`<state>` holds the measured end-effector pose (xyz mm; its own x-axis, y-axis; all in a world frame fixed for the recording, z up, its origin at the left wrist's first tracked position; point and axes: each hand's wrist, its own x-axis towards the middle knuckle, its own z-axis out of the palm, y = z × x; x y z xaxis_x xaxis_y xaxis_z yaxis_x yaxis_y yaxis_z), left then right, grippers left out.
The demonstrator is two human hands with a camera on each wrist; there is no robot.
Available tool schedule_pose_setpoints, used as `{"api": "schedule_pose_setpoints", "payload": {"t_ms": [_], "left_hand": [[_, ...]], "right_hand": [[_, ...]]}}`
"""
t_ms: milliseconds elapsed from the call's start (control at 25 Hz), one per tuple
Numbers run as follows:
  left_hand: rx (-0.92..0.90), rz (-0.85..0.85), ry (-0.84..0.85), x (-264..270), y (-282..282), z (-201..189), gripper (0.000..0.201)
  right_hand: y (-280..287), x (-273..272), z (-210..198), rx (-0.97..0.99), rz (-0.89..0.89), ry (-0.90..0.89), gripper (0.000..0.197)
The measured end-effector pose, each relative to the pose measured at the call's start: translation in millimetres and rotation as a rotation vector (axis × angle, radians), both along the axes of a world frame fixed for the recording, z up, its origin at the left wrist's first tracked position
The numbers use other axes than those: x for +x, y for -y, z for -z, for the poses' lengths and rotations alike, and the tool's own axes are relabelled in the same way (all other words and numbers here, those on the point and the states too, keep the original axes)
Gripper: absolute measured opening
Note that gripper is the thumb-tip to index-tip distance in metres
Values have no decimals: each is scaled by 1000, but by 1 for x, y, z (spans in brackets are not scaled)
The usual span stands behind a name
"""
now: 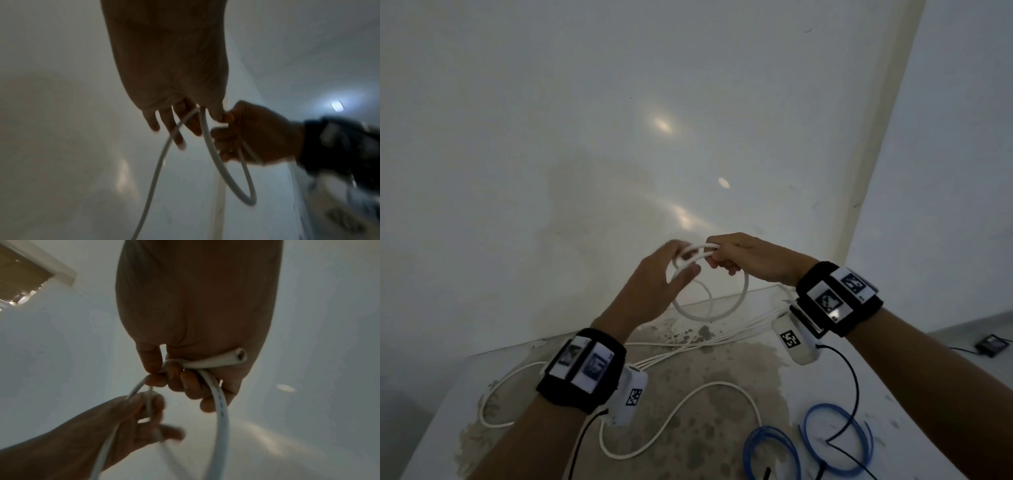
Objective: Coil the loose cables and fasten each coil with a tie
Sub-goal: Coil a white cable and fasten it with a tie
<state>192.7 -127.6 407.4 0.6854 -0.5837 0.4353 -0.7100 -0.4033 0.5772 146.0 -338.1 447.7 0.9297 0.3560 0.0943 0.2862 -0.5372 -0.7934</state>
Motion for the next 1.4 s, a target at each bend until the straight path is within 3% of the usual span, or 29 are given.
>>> {"api": "schedule_pose_setpoints", "payload": {"t_ms": [40, 200, 280, 400, 480, 560, 640, 800, 920, 1080, 1240, 1320, 1400], "left_hand": [[-74, 54, -170, -1, 3, -5, 15], [-526, 254, -937, -18, 18, -18, 27], [-712, 250, -1081, -18, 29, -21, 28], [-865, 162, -1002, -10, 40, -27, 27], [-933, 107, -944, -2, 41, -37, 26], [-927, 28, -897, 5, 38, -45, 26], [-846, -93, -845, 13, 25, -51, 25], [-577, -394, -749, 36, -35, -50, 25], [-435, -470, -858, 42, -69, -44, 26], [-414, -419, -960, 35, -85, -49, 32], [-465, -541, -848, 34, -104, -53, 31], [-504, -538, -863, 34, -97, -46, 30], [-562, -476, -955, 31, -79, -35, 29]], "right_hand": [[3, 1, 2, 1, 36, 70, 25], [9, 12, 27, 112, 168, 252, 22], [4, 19, 41, 190, 286, 271, 22], [-10, 16, 58, 606, 552, 18, 41], [-25, 9, 77, 761, 394, -240, 46], [-42, -1, 91, 577, 103, -343, 40], [-42, -5, 101, 337, -51, -279, 44], [16, 12, 121, -195, -2, -158, 41], [55, 33, 121, -423, 82, -150, 38], [73, 66, 105, -384, 298, -153, 52], [69, 79, 88, -21, 425, -312, 45], [61, 84, 79, -99, 420, -219, 46], [49, 91, 75, -247, 520, -9, 44]]}}
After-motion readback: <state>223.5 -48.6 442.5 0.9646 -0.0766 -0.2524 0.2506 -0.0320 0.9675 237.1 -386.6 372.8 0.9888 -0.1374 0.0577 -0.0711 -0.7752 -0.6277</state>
